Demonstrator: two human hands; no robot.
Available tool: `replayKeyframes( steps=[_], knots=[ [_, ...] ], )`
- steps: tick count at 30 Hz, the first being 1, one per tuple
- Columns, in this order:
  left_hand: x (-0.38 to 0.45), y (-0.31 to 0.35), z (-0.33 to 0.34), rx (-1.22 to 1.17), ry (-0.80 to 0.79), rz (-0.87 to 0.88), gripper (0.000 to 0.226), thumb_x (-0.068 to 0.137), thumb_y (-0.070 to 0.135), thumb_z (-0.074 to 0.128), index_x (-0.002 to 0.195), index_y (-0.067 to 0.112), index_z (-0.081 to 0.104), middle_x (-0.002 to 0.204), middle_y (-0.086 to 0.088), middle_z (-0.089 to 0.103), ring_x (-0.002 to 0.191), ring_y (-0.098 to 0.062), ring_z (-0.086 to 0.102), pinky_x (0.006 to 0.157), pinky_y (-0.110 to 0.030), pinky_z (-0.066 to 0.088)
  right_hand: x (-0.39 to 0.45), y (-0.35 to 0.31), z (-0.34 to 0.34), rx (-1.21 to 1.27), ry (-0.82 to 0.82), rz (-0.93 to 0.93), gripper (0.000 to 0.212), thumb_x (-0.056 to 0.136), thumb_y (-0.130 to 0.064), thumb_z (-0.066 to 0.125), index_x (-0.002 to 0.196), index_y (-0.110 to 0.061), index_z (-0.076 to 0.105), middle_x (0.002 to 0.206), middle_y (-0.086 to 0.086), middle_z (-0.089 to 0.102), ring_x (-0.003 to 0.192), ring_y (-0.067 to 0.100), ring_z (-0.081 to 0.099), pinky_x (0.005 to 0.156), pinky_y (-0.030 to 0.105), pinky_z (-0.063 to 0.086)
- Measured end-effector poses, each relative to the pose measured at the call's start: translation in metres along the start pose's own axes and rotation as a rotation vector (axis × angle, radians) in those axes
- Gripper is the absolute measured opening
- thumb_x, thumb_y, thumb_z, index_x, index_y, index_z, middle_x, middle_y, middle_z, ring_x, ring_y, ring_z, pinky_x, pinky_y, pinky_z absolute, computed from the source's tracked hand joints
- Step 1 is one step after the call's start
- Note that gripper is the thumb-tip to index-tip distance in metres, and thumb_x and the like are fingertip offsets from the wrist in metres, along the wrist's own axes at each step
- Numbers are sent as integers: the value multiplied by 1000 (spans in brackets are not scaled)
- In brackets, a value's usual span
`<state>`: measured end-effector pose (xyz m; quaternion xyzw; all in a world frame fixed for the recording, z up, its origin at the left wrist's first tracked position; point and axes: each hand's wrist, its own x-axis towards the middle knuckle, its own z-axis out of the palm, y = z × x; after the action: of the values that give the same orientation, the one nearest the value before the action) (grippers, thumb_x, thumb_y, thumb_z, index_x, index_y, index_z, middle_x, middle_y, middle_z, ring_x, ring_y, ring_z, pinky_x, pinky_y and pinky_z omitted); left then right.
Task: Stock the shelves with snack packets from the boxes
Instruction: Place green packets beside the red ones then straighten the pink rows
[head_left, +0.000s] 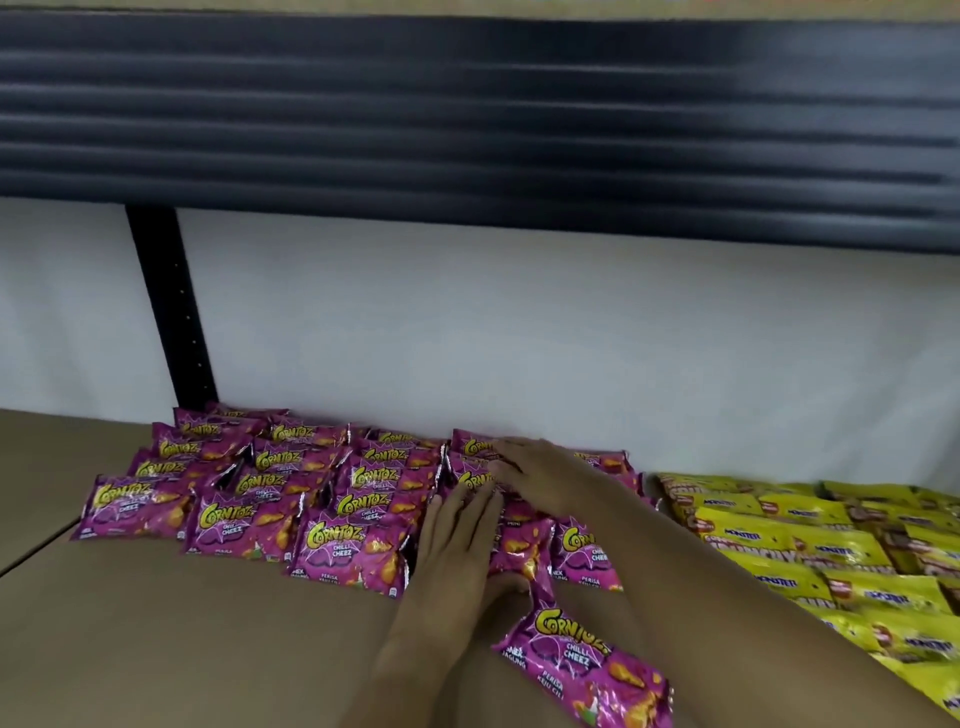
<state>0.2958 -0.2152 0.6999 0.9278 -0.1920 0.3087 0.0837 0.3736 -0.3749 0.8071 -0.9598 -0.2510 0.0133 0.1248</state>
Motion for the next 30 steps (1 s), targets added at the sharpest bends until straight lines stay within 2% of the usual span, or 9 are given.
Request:
replayKeyframes(
  steps=[3, 6, 11, 14, 16, 19, 22, 26, 30],
  knots=[
    [-7, -1, -10, 19, -60, -18, 87, 94, 73, 24, 156, 13, 28, 162, -3, 28, 151, -24, 10, 118, -46, 7, -19, 6, -9, 25, -31, 36, 59, 104, -50, 31, 154, -18, 29, 157, 8, 34, 143, 27, 35, 116, 42, 31],
    [-13, 1, -19, 21, -127, -44, 83, 97, 71, 23, 160, 18, 14, 165, 1, 19, 153, -19, 1, 121, -42, -1, -45, 17, -19, 61, -58, 122, 53, 104, -48, 35, 144, -13, 41, 144, 13, 50, 129, 28, 51, 107, 44, 42],
    [-23, 24, -48, -161, -119, -42, 68, 103, 64, 10, 159, 29, -2, 167, 12, 1, 153, -9, -6, 123, -34, -8, -82, 41, -26, 24, -36, 142, 51, 105, -44, 38, 146, -15, 43, 147, 7, 48, 134, 25, 46, 107, 39, 39],
    [-28, 53, -68, -245, -178, 190, 79, 99, 69, 26, 158, 30, -9, 165, 19, -12, 152, -6, -13, 122, -30, -11, -97, 52, -26, -16, -32, 165, 34, 105, -42, 39, 119, -16, 56, 105, -3, 61, 101, 21, 58, 78, 31, 40],
    [-27, 69, -74, -207, -240, 341, 95, 92, 75, 37, 158, 26, -11, 165, 15, -15, 151, -8, -16, 122, -32, -12, -101, 60, -23, -37, -10, 167, 29, 105, -42, 39, 103, -17, 54, 90, -4, 58, 88, 20, 58, 74, 34, 43],
    [-22, 83, -65, -138, -251, 410, 108, 86, 84, 37, 158, 21, -11, 166, 10, -14, 151, -9, -17, 121, -31, -11, -101, 73, -17, -40, -2, 140, 30, 104, -44, 39, 107, -18, 55, 98, 1, 62, 91, 18, 60, 82, 38, 49],
    [-12, 97, -49, -33, -262, 333, 110, 83, 89, 29, 160, 13, 5, 167, 0, 5, 154, -15, 2, 120, -33, 3, -92, 79, -15, -38, -26, 111, 38, 104, -46, 36, 120, -16, 54, 112, 2, 58, 103, 20, 57, 91, 37, 47],
    [6, 118, -20, 11, -271, 250, 111, 83, 89, 24, 154, 5, 29, 161, -9, 29, 150, -22, 25, 116, -36, 17, -73, 84, -16, 59, -23, 87, 49, 106, -43, 34, 146, -17, 44, 152, 5, 41, 140, 24, 38, 115, 38, 30],
    [21, 120, -3, 57, -253, 168, 107, 86, 86, 20, 151, 3, 36, 158, -11, 35, 146, -24, 32, 115, -37, 18, -57, 96, -16, 94, -3, 64, 47, 107, -38, 35, 148, -17, 43, 155, 6, 39, 141, 21, 36, 114, 31, 25]
  ],
)
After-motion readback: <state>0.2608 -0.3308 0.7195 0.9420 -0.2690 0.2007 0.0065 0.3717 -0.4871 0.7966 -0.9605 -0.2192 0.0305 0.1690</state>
